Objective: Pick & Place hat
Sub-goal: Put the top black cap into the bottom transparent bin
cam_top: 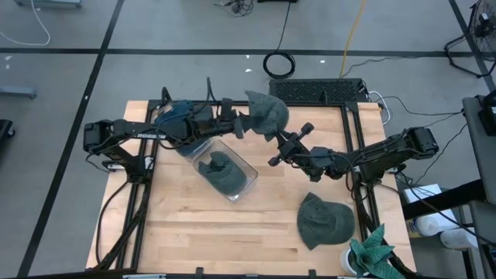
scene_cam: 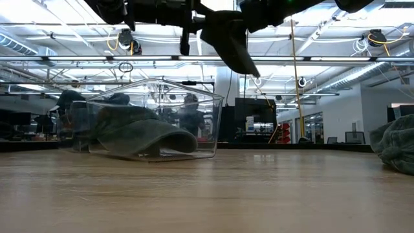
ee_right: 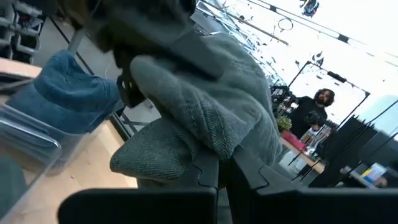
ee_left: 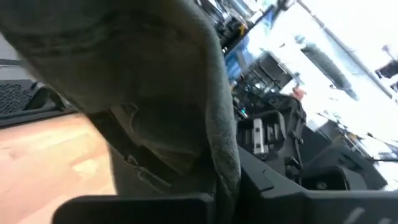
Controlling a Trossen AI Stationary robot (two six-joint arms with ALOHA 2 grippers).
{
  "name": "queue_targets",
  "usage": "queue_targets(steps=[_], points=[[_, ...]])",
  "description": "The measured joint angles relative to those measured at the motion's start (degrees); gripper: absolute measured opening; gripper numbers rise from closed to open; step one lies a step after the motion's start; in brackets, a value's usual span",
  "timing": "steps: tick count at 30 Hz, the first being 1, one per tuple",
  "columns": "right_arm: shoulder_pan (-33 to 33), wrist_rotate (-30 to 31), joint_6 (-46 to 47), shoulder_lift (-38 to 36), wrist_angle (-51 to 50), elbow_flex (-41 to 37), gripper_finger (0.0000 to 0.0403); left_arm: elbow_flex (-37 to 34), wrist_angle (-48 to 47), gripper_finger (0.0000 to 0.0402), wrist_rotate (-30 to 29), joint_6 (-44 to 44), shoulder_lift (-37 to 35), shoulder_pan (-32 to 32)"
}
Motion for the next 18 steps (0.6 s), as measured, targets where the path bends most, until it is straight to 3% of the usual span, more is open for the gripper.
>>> queue_targets(steps=[6, 9, 14, 18], points=[[0.0, -0.3, 7.6, 0.0, -1.7, 0.0, 0.0021, 0.0, 0.4, 0.0021, 3.7, 0.7, -0.1, 1.9], [0.0, -4.2, 12.2, 0.0, -4.7, 0.0, 0.0043, 0.0, 0.7, 0.0017, 4.9, 1.8, -0.7, 3.0], [0.0, -12.7, 15.5, 0.0, -5.2, 0.0, 0.0109, 0.1, 0.3, 0.0017, 5.5, 1.7, -1.4, 4.6], [1.1, -14.7, 17.7, -0.5, -5.9, 0.0, 0.0176, 0.2, 0.1, 0.0017, 8.0, 2.6, -2.1, 5.7]])
